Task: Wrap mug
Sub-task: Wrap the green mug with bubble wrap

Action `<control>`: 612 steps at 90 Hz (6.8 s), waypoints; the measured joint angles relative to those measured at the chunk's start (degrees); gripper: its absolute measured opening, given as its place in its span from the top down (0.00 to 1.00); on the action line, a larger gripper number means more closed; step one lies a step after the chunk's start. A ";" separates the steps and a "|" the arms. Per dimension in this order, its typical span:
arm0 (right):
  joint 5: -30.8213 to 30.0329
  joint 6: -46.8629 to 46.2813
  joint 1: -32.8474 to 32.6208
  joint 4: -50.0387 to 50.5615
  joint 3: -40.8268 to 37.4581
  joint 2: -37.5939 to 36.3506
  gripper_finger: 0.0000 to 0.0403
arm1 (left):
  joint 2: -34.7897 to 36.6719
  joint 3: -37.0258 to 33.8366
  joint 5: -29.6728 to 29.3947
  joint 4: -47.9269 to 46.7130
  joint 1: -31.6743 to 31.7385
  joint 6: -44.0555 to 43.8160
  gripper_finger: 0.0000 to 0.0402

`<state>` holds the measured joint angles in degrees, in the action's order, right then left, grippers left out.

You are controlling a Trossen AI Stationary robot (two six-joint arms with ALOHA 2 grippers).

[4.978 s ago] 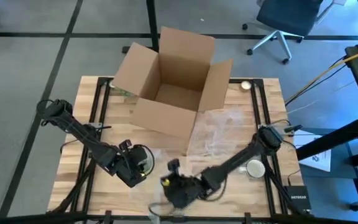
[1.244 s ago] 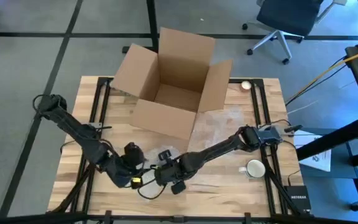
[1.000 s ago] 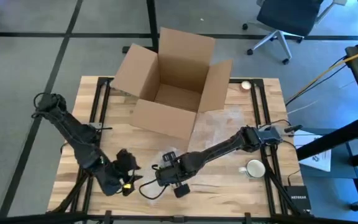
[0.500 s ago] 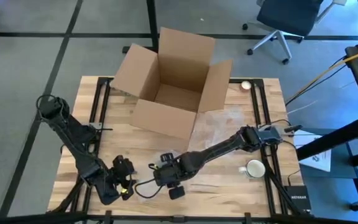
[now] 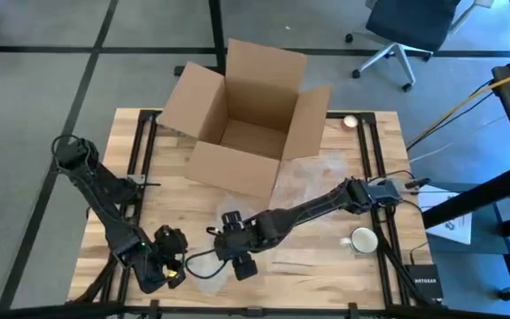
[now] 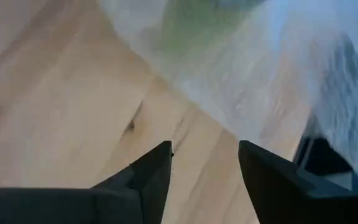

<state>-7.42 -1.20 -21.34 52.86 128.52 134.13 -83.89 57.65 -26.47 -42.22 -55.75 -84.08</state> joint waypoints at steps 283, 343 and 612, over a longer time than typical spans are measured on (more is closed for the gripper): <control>2.30 -5.89 -0.44 -43.98 -43.23 -14.95 0.41 | -2.35 3.67 -15.92 13.58 13.20 21.77 0.58; 0.96 -4.53 -0.40 -44.46 -43.29 -14.96 0.41 | -6.42 -2.54 -18.90 14.08 5.49 1.07 0.58; 3.08 -8.84 -0.03 -27.39 -33.00 -9.87 1.00 | 1.09 -4.45 -23.18 3.62 9.53 4.16 0.58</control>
<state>-4.34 -10.04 -21.37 25.48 95.52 124.26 -82.80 53.19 -49.65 -38.61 -46.22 -79.93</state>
